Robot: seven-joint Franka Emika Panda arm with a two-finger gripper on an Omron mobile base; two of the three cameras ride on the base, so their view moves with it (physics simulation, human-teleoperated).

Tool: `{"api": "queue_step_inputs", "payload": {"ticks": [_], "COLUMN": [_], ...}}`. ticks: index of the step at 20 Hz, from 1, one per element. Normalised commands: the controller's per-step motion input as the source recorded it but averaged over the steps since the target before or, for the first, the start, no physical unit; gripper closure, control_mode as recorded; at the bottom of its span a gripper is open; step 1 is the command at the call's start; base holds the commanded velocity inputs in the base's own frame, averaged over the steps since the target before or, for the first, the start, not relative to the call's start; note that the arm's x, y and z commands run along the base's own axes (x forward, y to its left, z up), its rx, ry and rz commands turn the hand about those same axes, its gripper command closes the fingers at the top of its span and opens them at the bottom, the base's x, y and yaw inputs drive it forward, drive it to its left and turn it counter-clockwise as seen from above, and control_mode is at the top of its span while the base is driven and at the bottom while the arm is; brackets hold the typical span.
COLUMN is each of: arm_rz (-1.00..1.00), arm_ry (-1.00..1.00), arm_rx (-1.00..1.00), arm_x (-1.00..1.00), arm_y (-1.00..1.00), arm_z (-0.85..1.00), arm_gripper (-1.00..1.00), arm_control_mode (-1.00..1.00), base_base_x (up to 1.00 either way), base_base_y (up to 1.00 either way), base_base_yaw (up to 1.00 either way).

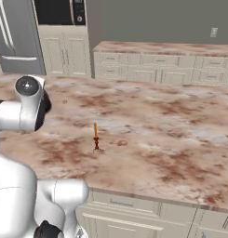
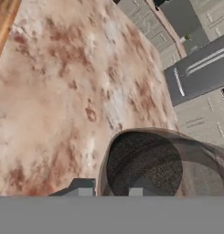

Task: Pick the candle and jar from the dining table and place them in the open cabinet. Close the cabinet after placing the objects.

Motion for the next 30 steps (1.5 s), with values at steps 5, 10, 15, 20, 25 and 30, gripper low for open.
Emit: {"api": "queue_step_inputs", "payload": {"ticks": [5,10,15,20,25,30], "arm_rz": [0.34,0.2,0.09,0.01,-0.01,0.0], "arm_ry": [-0.26,-0.35,-0.03,0.14,0.12,0.0], "arm_rx": [-0.25,-0.35,-0.34,-0.16,-0.01,0.0], "arm_x": [-0.28,-0.31,-0.09,0.0,0.01,0.0], "arm_y": [-0.29,-0.24,-0.1,-0.06,0.0,0.05], "arm_z": [0.27,0.31,0.04,0.35,0.1,0.0], "arm_gripper": [1.0,1.0,1.0,1.0,1.0,1.0], "arm_control_mode": [-1.0,-1.0,-1.0,-1.0,-1.0,-1.0], "base_base_x": [0.0,0.0,0.0,0.0,0.0,0.0], "base_base_y": [0.0,0.0,0.0,0.0,0.0,0.0], "base_base_yaw": [0.0,0.0,0.0,0.0,0.0,0.0]}}
